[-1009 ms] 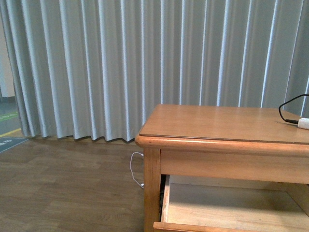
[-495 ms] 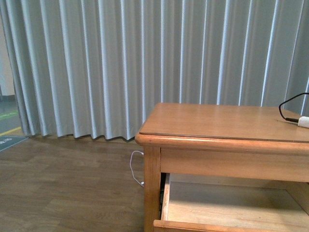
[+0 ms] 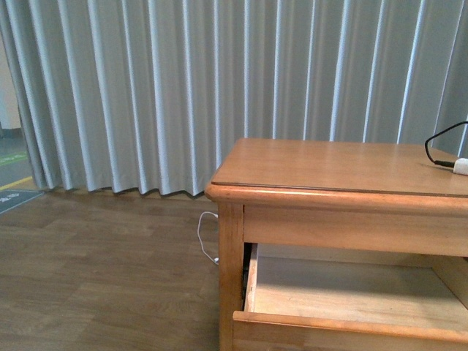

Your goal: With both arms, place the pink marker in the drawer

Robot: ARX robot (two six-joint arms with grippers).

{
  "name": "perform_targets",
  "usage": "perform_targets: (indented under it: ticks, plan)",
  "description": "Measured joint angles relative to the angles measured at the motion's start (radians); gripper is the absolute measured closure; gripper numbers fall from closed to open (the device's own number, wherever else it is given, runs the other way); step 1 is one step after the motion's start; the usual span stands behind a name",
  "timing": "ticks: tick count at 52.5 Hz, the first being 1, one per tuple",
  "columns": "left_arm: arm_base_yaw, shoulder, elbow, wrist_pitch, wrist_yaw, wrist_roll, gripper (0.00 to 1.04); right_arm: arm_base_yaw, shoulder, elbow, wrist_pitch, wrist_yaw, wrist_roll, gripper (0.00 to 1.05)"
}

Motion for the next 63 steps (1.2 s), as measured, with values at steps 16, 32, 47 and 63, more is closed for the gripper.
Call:
perform_targets:
  ticks: [16,32,47,63]
  plan:
    - [0.0,0.0,0.0,0.0,0.0,0.0,0.06,0.063,0.496,0.073,0.571,0.139,0.063,0.09]
    - [0.0,0.0,0.0,0.0,0.0,0.0,0.06,0.07,0.821,0.286,0.747,0.201,0.158,0.09]
    - [0.0,0.0,0.0,0.0,0.0,0.0,0.06,0.082,1.003,0.49,0.768,0.226,0.233,0.09]
    - [0.0,0.0,0.0,0.0,0.0,0.0,0.06,0.077,1.126,0.652,0.789,0.24,0.275,0.09]
